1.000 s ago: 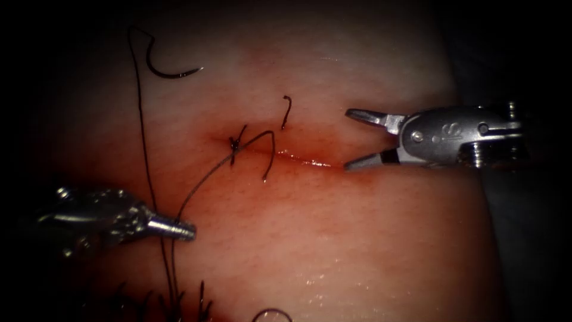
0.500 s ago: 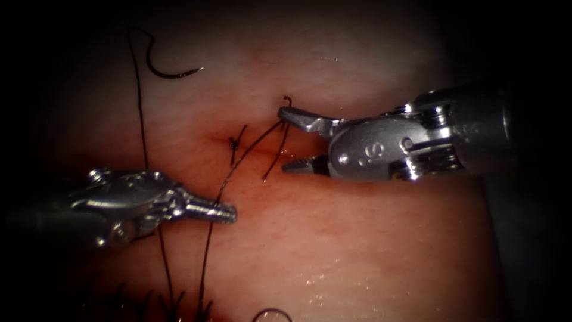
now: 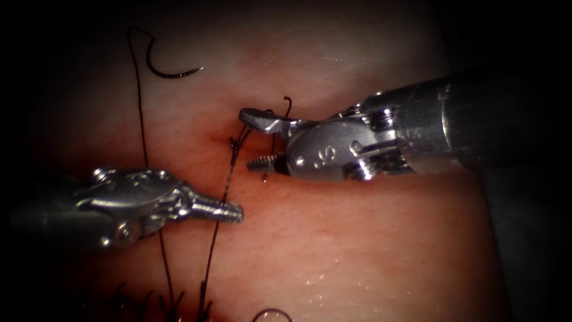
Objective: Wound Closure
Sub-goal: Use the right hand to handoff a longer length of suture to the left hand.
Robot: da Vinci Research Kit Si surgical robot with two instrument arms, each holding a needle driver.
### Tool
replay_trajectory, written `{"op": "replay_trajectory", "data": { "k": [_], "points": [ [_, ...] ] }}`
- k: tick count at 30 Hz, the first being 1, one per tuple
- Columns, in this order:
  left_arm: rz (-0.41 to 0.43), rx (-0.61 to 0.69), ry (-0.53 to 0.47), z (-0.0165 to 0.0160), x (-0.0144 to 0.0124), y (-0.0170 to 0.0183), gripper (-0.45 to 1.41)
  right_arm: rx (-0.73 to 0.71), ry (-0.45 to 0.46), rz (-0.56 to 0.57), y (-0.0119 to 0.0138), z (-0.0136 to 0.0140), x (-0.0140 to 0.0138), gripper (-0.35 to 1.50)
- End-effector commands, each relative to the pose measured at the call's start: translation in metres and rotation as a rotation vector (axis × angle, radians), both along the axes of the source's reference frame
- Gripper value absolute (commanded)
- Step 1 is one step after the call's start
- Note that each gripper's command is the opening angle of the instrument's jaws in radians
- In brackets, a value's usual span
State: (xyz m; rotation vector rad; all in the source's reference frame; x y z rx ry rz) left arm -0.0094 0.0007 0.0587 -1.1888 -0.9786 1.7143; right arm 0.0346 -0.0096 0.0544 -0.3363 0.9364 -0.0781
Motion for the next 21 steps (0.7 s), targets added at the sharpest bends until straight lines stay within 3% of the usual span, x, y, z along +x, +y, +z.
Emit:
{"op": "replay_trajectory", "data": {
  "k": [1, 4, 7, 9, 11, 12, 13, 14, 15, 21],
  "points": [
    [0.004, 0.001, -0.004, 0.0006, -0.0004, 0.0, -0.45, 0.003, 0.003, -0.006, -0.0003, 0.0004, 0.0004, 0.81],
    [0.007, 0.001, -0.007, 0.0007, -0.0001, 0.0001, -0.45, -0.02, 0.029, 0.024, -0.0001, 0.0, 0.0001, 1.16],
    [0.013, 0.002, -0.005, 0.001, -0.0001, 0.0002, -0.45, -0.022, 0.037, 0.031, 0.0, -0.0005, 0.0001, 1.2],
    [0.015, 0.002, -0.004, 0.0011, -0.0001, 0.0002, -0.45, -0.033, 0.047, 0.026, 0.0002, -0.0009, 0.0002, 1.11],
    [0.018, 0.002, -0.002, 0.0011, -0.0001, 0.0001, -0.45, -0.043, 0.052, 0.022, 0.0002, -0.0013, 0.0003, 0.94],
    [0.02, 0.002, 0.0, 0.0011, -0.0001, 0.0001, -0.45, -0.048, 0.051, 0.019, 0.0002, -0.0015, 0.0003, 0.78],
    [0.023, 0.002, 0.002, 0.0011, -0.0001, 0.0, -0.45, -0.047, 0.052, 0.018, 0.0002, -0.0016, 0.0004, 0.36],
    [0.023, 0.001, 0.002, 0.0011, -0.0001, -0.0001, -0.45, -0.044, 0.053, 0.012, 0.0001, -0.0017, 0.0004, -0.23],
    [0.024, 0.001, 0.002, 0.0011, -0.0001, -0.0001, -0.45, -0.035, 0.049, 0.0, 0.0001, -0.0017, 0.0005, -0.35],
    [0.035, -0.001, 0.008, 0.0011, 0.0, -0.0005, -0.45, 0.002, 0.002, -0.063, 0.0, -0.0015, 0.001, -0.35]
  ]
}}
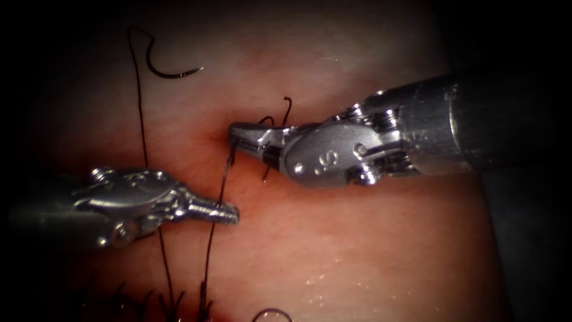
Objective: Wound Closure
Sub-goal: Use the right hand to handoff a longer length of suture to the left hand.
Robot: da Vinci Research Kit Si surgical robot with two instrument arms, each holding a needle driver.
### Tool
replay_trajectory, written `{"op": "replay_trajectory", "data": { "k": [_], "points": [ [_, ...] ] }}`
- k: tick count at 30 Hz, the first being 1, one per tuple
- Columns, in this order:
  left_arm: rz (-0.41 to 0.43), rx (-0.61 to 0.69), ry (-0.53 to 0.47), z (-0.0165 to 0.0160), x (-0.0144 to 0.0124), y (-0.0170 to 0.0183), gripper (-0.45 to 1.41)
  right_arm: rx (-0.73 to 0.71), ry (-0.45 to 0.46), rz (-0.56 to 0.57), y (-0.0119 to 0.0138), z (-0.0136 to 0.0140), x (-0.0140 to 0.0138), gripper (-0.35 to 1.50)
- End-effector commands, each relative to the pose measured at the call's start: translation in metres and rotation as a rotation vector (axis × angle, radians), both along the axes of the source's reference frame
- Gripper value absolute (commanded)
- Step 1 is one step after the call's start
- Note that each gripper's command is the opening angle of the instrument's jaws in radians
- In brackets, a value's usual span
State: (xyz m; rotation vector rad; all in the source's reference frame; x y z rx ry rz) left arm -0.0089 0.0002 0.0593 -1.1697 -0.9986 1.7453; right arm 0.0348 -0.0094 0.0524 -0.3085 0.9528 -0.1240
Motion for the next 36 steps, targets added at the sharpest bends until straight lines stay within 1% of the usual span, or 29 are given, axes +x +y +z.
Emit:
{"op": "replay_trajectory", "data": {
  "k": [1, 5, 6, 7, 8, 9, 10, 11, 14, 17, 19, 21, 23, 26, 32, 36],
  "points": [
    [0.001, 0.0, -0.001, 0.0005, -0.0004, 0.0, -0.45, -0.02, -0.022, -0.045, -0.0003, 0.0007, 0.0008, -0.35],
    [0.005, 0.001, -0.001, 0.0003, -0.0002, -0.0001, -0.45, -0.012, -0.034, -0.07, -0.0005, 0.0008, 0.0005, -0.35],
    [-0.01, -0.007, -0.014, 0.0003, -0.0002, 0.0, -0.18, -0.012, -0.034, -0.071, -0.0005, 0.0009, 0.0003, -0.35],
    [-0.033, -0.042, -0.039, 0.0003, -0.0001, 0.0, 0.19, -0.012, -0.045, -0.07, -0.0005, 0.001, -0.0003, -0.35],
    [-0.04, -0.087, -0.049, 0.0003, -0.0001, -0.0001, 0.37, -0.015, -0.052, -0.065, -0.0004, 0.0011, -0.0005, -0.35],
    [-0.051, -0.109, -0.052, 0.0004, -0.0001, -0.0002, 0.49, -0.015, -0.057, -0.064, -0.0003, 0.0013, -0.001, -0.35],
    [-0.06, -0.147, -0.045, 0.0005, -0.0001, -0.0008, 0.68, -0.015, -0.064, -0.041, -0.0001, 0.0017, -0.0018, -0.35],
    [-0.057, -0.169, -0.042, 0.0006, -0.0002, -0.0012, 0.76, -0.019, -0.068, -0.034, 0.0001, 0.0019, -0.0022, -0.35],
    [-0.046, -0.212, -0.037, 0.001, -0.0004, -0.0027, 0.89, -0.008, -0.068, -0.013, 0.0007, 0.0026, -0.0033, -0.35],
    [-0.027, -0.224, -0.022, 0.0017, -0.0007, -0.0041, 1.11, 0.0, -0.067, 0.002, 0.0014, 0.0032, -0.004, -0.35],
    [-0.026, -0.231, -0.02, 0.0021, -0.0008, -0.0047, 1.16, 0.001, -0.068, 0.006, 0.0018, 0.0035, -0.0042, -0.35],
    [-0.036, -0.179, -0.022, 0.0027, -0.0009, -0.0053, 1.18, 0.002, -0.067, 0.013, 0.0023, 0.0035, -0.0043, -0.35],
    [-0.031, -0.132, -0.045, 0.0031, -0.001, -0.0057, 1.18, 0.003, -0.065, 0.018, 0.0027, 0.0035, -0.0043, -0.35],
    [-0.011, -0.098, -0.079, 0.0036, -0.0008, -0.0066, 1.18, 0.007, -0.066, 0.027, 0.0035, 0.0035, -0.0045, -0.35],
    [0.012, -0.042, -0.118, 0.0029, -0.0007, -0.0073, 1.18, 0.009, -0.082, 0.041, 0.0045, 0.0043, -0.0048, -0.35],
    [0.025, -0.012, -0.136, 0.0025, -0.0009, -0.0078, 1.13, 0.01, -0.088, 0.044, 0.005, 0.005, -0.0053, -0.35]
  ]
}}
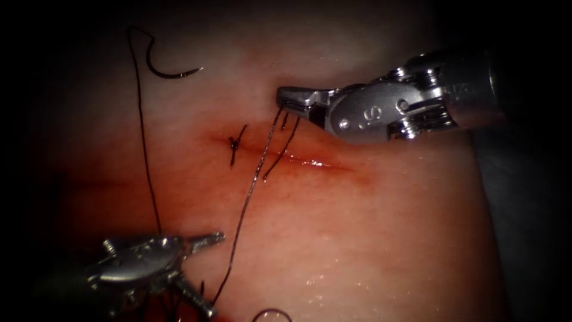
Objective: Wound Closure
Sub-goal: Use the right hand to handoff a longer length of suture to the left hand.
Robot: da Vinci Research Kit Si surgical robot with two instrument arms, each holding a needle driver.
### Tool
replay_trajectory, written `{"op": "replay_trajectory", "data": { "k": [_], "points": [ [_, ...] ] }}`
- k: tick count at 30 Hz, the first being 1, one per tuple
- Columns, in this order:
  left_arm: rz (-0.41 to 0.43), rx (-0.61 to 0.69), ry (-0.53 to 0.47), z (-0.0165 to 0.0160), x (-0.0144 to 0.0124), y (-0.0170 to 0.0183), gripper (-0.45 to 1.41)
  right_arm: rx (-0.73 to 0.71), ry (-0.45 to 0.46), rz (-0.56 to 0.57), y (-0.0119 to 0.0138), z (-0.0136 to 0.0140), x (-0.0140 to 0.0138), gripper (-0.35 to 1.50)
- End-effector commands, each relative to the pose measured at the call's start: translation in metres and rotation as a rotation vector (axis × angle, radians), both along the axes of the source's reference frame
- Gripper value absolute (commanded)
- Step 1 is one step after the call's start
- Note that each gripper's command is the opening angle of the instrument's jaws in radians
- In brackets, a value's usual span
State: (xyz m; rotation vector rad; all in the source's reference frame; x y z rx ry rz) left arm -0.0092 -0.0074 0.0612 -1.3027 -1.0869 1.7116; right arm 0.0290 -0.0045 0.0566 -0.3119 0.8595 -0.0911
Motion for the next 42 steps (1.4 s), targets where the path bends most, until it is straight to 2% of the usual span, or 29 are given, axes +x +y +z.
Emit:
{"op": "replay_trajectory", "data": {
  "k": [1, 8, 12, 16, 18, 26, 31, 34, 38, 42],
  "points": [
    [0.003, 0.004, -0.003, 0.0005, -0.0006, -0.0004, 1.13, -0.001, -0.001, -0.001, 0.0002, 0.0008, 0.0003, -0.35],
    [0.012, 0.034, -0.013, 0.0007, -0.0014, -0.001, 1.08, -0.003, 0.0, 0.001, 0.0003, 0.001, 0.0001, -0.35],
    [0.016, 0.036, -0.02, 0.0011, -0.002, -0.001, 0.83, -0.003, 0.0, 0.001, 0.0002, 0.0009, 0.0001, -0.35],
    [0.045, 0.036, -0.016, 0.0016, -0.0017, -0.0009, -0.45, -0.004, 0.0, 0.0, 0.0001, 0.001, 0.0001, -0.35],
    [0.063, 0.039, -0.01, 0.0017, -0.0016, -0.0008, -0.45, -0.004, 0.0, 0.0, 0.0001, 0.001, 0.0001, -0.35],
    [0.043, 0.043, 0.034, 0.0026, -0.0026, -0.0008, -0.45, -0.007, 0.001, 0.003, 0.0, 0.001, 0.0003, -0.35],
    [0.094, 0.056, -0.011, 0.0028, -0.0023, -0.0006, -0.45, -0.004, 0.004, 0.004, -0.0002, 0.001, 0.0001, -0.35],
    [0.056, 0.028, 0.036, 0.0023, -0.0005, 0.0001, -0.45, 0.008, 0.012, 0.008, -0.0006, 0.0008, -0.0002, -0.35],
    [0.003, -0.053, 0.074, 0.0009, 0.0032, 0.0007, -0.45, 0.03, 0.025, 0.015, -0.0013, 0.0002, -0.0011, -0.35],
    [-0.084, -0.094, 0.119, -0.001, 0.0072, 0.0014, -0.45, 0.07, 0.044, 0.028, -0.0024, -0.0005, -0.0018, -0.35]
  ]
}}
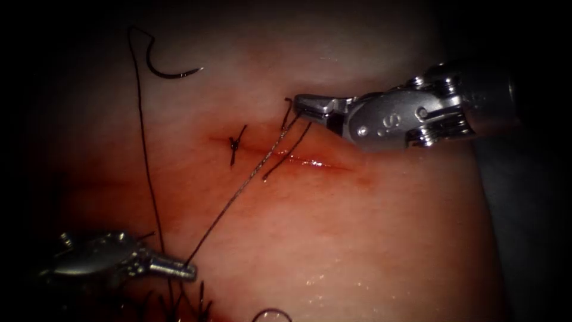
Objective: Wound Closure
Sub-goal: Use the right hand to handoff a longer length of suture to the left hand, then with the left hand loop the suture two times counter-clockwise around the right gripper.
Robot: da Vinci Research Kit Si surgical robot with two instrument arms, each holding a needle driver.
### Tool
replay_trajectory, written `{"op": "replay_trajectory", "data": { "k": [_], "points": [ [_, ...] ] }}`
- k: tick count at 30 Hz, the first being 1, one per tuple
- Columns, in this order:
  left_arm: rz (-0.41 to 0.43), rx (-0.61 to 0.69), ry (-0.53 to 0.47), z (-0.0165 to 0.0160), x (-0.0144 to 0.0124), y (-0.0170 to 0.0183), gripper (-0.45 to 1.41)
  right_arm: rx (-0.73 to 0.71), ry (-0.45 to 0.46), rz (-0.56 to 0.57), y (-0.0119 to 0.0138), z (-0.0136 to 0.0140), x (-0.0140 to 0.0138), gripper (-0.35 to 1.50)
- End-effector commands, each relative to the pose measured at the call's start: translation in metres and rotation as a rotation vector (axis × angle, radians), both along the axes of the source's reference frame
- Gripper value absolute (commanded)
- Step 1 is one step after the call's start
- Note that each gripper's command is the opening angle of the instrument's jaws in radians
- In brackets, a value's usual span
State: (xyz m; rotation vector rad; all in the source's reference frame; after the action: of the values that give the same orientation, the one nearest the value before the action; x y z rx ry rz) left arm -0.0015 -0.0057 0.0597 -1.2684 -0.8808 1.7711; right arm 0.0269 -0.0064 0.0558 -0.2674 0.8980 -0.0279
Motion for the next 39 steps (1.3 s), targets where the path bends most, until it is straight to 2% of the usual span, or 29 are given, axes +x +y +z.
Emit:
{"op": "replay_trajectory", "data": {
  "k": [1, 3, 4, 6, 7, 8, 12, 17, 21, 22, 24, 27, 28, 32, 33, 34, 35, 36, 38, 39],
  "points": [
    [-0.022, -0.015, 0.014, 0.0002, 0.0003, 0.0, -0.45, 0.015, 0.005, -0.002, -0.0008, 0.0001, 0.0003, -0.35],
    [-0.057, -0.045, 0.029, -0.0004, 0.0019, 0.0005, -0.45, 0.04, 0.019, 0.011, -0.0016, -0.0003, 0.0002, -0.35],
    [-0.061, -0.08, 0.039, -0.0005, 0.0025, 0.0007, -0.45, 0.052, 0.022, 0.02, -0.0019, -0.0006, 0.0001, -0.11],
    [-0.058, -0.167, 0.048, -0.0006, 0.0033, 0.0011, -0.45, 0.077, 0.032, 0.036, -0.0026, -0.001, 0.0002, 0.59],
    [-0.055, -0.192, 0.046, -0.0005, 0.0035, 0.0013, -0.45, 0.098, 0.048, 0.048, -0.0031, -0.0013, 0.0003, 0.73],
    [-0.055, -0.212, 0.046, -0.0003, 0.0036, 0.0015, -0.45, 0.107, 0.06, 0.048, -0.0034, -0.0014, 0.0004, 0.78],
    [-0.07, -0.227, 0.06, 0.0015, 0.0034, 0.0023, -0.45, 0.155, 0.092, 0.053, -0.0047, -0.0018, 0.0008, 0.74],
    [-0.067, -0.271, 0.07, 0.0053, 0.0032, 0.0038, -0.45, 0.211, 0.126, 0.054, -0.0068, -0.0011, 0.0015, 0.79],
    [-0.098, -0.287, 0.076, 0.0075, 0.0043, 0.0054, -0.45, 0.284, 0.177, 0.059, -0.0076, -0.001, 0.0009, 1.04],
    [-0.102, -0.31, 0.099, 0.0079, 0.0049, 0.0058, -0.45, 0.316, 0.188, 0.069, -0.0075, -0.0012, 0.0005, 1.18],
    [-0.103, -0.343, 0.135, 0.0081, 0.0057, 0.0062, -0.45, 0.368, 0.225, 0.086, -0.0072, -0.0018, -0.0005, 1.33],
    [-0.105, -0.361, 0.176, 0.0079, 0.0072, 0.0066, -0.45, 0.423, 0.273, 0.093, -0.0064, -0.0031, -0.0021, 1.43],
    [-0.12, -0.358, 0.185, 0.0073, 0.0076, 0.0066, -0.45, 0.439, 0.297, 0.09, -0.0054, -0.0043, -0.0033, 1.43],
    [-0.133, -0.363, 0.177, 0.0058, 0.0073, 0.0064, -0.45, 0.452, 0.342, 0.113, -0.0028, -0.0063, -0.005, 1.35],
    [-0.134, -0.367, 0.174, 0.0054, 0.0071, 0.0064, -0.45, 0.451, 0.356, 0.123, -0.0022, -0.0065, -0.0051, 1.3],
    [-0.132, -0.381, 0.169, 0.0049, 0.0069, 0.0065, -0.45, 0.455, 0.371, 0.13, -0.0013, -0.0068, -0.0052, 1.16],
    [-0.135, -0.385, 0.164, 0.0046, 0.0067, 0.0065, -0.45, 0.457, 0.38, 0.133, -0.0008, -0.007, -0.0051, 0.99],
    [-0.137, -0.389, 0.164, 0.0043, 0.0065, 0.0066, -0.45, 0.458, 0.386, 0.127, -0.0003, -0.007, -0.005, 0.69],
    [-0.139, -0.403, 0.166, 0.004, 0.0063, 0.0068, -0.45, 0.475, 0.411, 0.088, 0.0006, -0.007, -0.0046, -0.35],
    [-0.135, -0.414, 0.169, 0.004, 0.0063, 0.0069, -0.45, 0.481, 0.415, 0.084, 0.0012, -0.0068, -0.0042, -0.35]
  ]
}}
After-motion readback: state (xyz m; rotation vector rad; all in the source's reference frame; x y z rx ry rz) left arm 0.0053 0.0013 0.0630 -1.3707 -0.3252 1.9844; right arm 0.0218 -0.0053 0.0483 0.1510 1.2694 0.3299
